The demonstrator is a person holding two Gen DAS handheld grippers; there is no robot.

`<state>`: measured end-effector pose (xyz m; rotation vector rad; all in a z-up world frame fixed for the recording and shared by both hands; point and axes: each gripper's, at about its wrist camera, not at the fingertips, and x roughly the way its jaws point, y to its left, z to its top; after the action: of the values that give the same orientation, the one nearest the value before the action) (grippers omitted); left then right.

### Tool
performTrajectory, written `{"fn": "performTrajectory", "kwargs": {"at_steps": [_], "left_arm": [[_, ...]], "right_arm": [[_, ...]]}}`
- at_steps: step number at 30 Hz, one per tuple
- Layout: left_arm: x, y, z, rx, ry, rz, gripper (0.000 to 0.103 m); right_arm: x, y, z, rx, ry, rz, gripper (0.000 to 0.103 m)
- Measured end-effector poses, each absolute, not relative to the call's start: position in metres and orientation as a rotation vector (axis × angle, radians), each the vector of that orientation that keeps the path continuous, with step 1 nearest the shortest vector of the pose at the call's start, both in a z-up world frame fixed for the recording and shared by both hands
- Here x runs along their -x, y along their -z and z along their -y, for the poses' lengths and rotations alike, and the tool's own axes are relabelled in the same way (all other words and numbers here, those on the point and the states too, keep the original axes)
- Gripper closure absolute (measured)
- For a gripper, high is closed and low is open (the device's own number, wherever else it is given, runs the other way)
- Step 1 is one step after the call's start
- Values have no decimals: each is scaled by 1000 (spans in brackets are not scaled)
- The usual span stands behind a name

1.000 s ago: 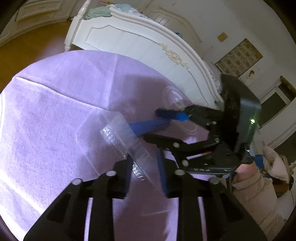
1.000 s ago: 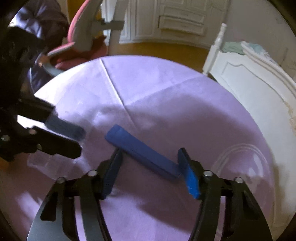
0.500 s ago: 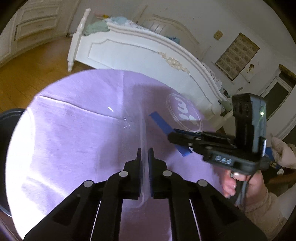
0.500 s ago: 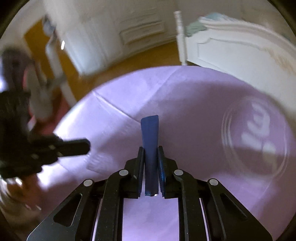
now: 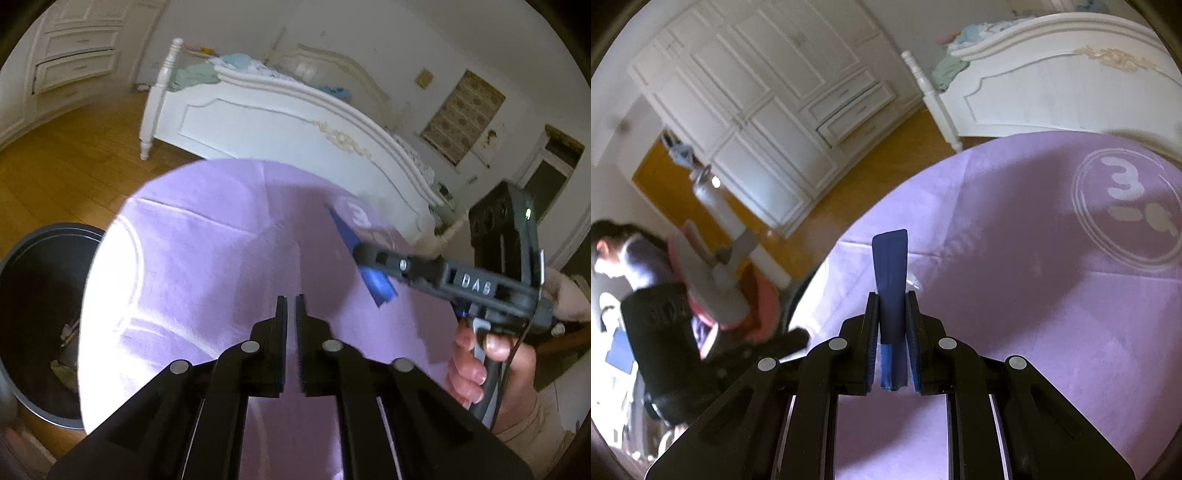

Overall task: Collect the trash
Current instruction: 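Lift the clear tray and blue strip and carry them to the bin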

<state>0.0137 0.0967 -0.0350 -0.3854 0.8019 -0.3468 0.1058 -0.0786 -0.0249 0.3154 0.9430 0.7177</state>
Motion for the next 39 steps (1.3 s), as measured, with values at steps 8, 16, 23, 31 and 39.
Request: {"fn": "performTrajectory", "kwargs": {"at_steps": [8,16,23,31,39], "left_arm": [[-32,26,-74,263,307,-762,19],[-63,45,-67,134,158,-811,14],[-77,67,-106,348,223,-892,54],[-59,59,-123,407,280,-826,61],[-26,36,-146,459,268,-732,61]], "right_arm": [[-89,38,103,-344,-648,-945,88],[-75,44,110,-351,-647,-951,88],[-73,49,104,-346,-650,-967,88],[-73,52,95,-329,-653,-976,88],[-77,40,78,-303,-688,-964,88]]}}
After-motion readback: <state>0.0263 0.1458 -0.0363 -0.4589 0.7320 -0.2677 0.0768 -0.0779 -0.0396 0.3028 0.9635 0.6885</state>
